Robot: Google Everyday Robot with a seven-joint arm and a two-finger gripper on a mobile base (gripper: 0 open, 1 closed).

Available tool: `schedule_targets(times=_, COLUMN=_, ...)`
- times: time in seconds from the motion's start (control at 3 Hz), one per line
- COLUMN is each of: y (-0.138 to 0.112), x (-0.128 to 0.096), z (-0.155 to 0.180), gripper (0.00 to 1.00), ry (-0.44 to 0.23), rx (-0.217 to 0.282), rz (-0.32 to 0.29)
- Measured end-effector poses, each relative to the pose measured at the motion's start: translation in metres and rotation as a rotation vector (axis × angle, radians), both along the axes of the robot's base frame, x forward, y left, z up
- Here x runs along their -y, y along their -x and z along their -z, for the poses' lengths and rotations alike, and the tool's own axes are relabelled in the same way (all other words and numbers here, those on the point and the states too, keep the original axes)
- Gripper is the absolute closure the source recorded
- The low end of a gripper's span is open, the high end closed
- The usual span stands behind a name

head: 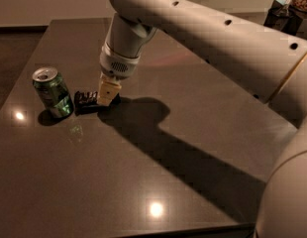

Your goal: Move rxbar chocolate near green can

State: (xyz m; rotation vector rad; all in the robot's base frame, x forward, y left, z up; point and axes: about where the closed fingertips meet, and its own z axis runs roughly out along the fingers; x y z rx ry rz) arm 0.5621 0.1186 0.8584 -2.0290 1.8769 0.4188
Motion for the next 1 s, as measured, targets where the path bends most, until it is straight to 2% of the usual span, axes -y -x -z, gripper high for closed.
schedule_targets(times=0.33, y=0.0005, x=-0.0009, z=0.0009, gripper=0.14, ry=0.001, rx=-0.001, rz=-0.002)
schedule_targets(times=0.67, y=0.001, x=-0.0018, z=0.0019, gripper=0.0, ry=0.002, rx=-0.003, rz=-0.004)
schedule_targets(times=1.0, y=0.001, x=-0.0018, z=0.0019, gripper=0.0, ry=0.002, rx=-0.003, rz=-0.004)
